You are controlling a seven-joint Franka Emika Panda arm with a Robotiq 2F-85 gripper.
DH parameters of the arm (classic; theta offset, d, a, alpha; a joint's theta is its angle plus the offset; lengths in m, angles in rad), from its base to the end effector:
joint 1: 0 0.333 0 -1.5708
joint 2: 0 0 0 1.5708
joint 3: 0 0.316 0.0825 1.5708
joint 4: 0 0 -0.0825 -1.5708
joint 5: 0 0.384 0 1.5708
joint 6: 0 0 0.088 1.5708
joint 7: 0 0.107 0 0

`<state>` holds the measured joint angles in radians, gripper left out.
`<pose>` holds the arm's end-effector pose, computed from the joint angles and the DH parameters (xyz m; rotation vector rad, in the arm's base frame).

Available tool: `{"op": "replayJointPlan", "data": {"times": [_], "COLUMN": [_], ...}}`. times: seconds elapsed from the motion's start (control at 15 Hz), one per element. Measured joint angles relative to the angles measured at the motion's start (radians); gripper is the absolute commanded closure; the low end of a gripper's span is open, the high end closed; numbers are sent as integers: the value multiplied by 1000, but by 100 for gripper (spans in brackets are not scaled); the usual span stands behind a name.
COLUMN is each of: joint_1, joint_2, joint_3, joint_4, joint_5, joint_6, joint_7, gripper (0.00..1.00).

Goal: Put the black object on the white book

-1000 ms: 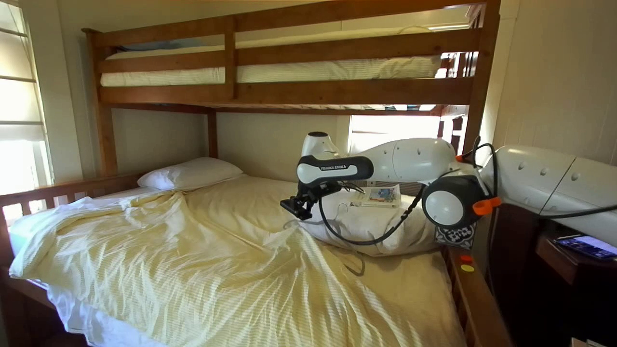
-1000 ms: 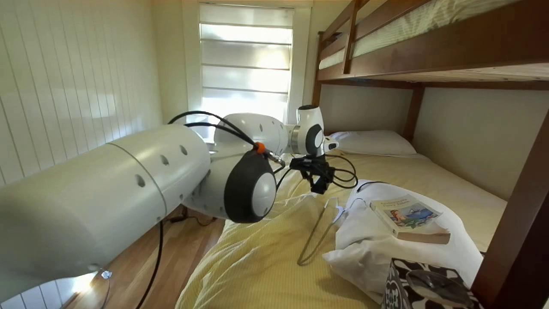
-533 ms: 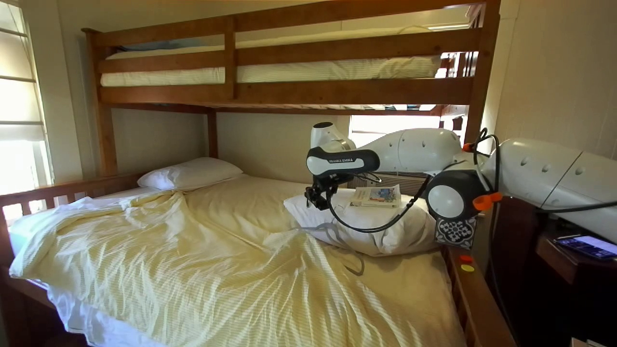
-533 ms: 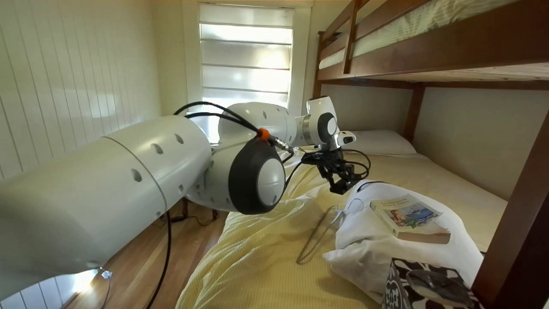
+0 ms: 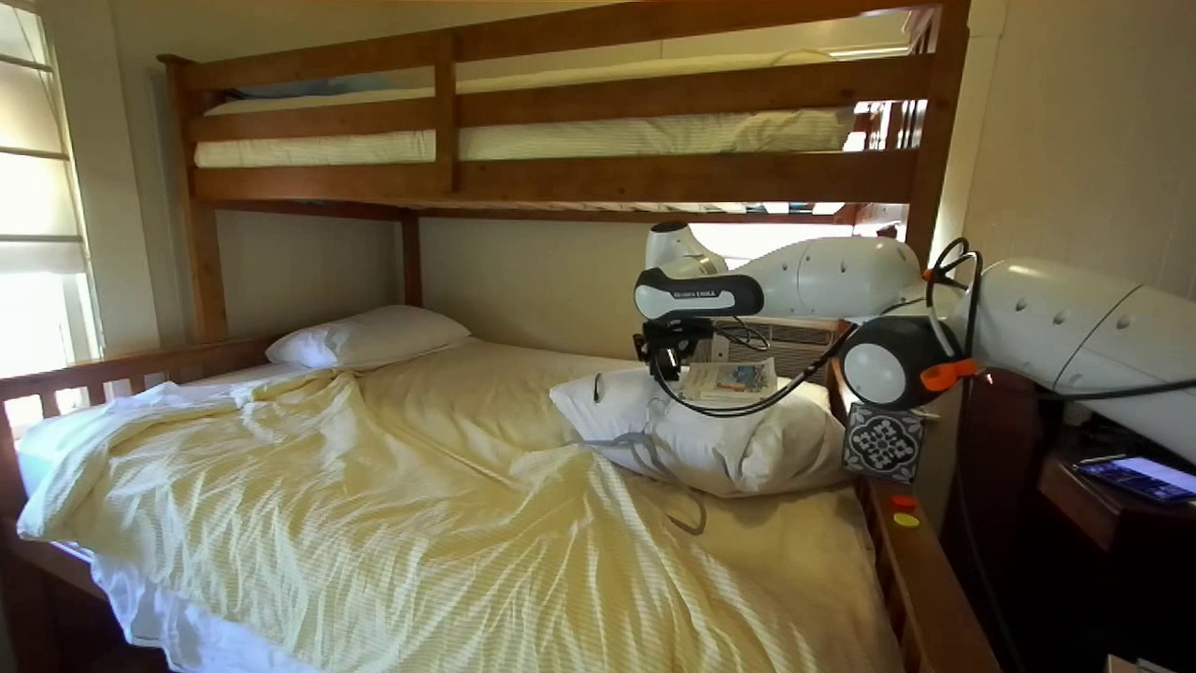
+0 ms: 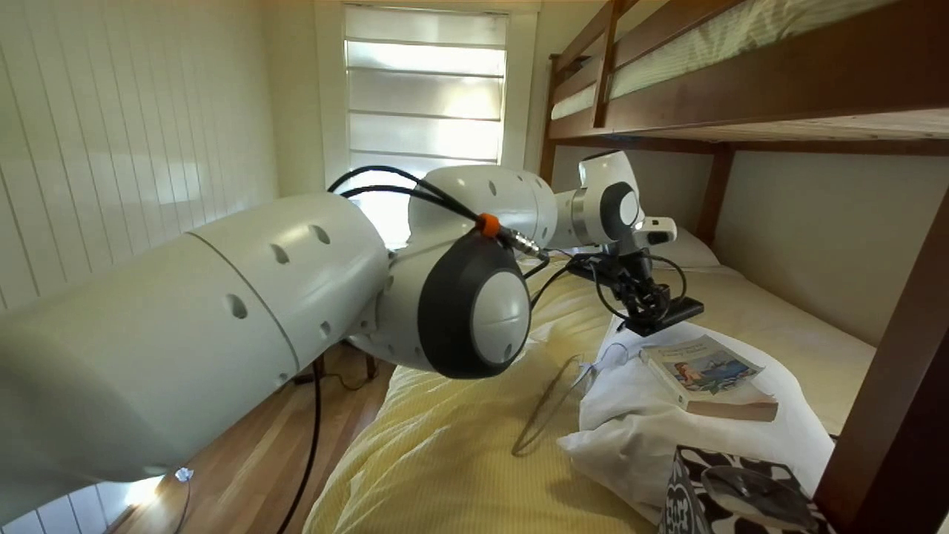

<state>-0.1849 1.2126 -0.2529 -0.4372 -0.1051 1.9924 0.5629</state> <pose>0.8013 -0.2271 0.3574 2.5995 -1.0525 0.5630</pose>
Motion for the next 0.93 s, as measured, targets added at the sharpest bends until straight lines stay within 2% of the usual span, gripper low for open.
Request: {"op": "replayJointPlan", "data": {"times": [0.33, 0.67, 0.73, 0.8, 0.87, 0.93], "joint_1": [-27, -39, -38, -38, -37, -35], "joint_2": [-10, -10, -10, -10, -10, -10], "joint_3": [-27, -48, -49, -49, -50, -51], "joint_4": [-2, -5, -5, -5, -5, -4], "joint_5": [0, 0, 0, 0, 0, 0], "joint_6": [-11, -94, -113, -127, -140, -150], "joint_7": [237, 481, 532, 584, 634, 679], "gripper": [65, 65, 53, 15, 14, 7]}}
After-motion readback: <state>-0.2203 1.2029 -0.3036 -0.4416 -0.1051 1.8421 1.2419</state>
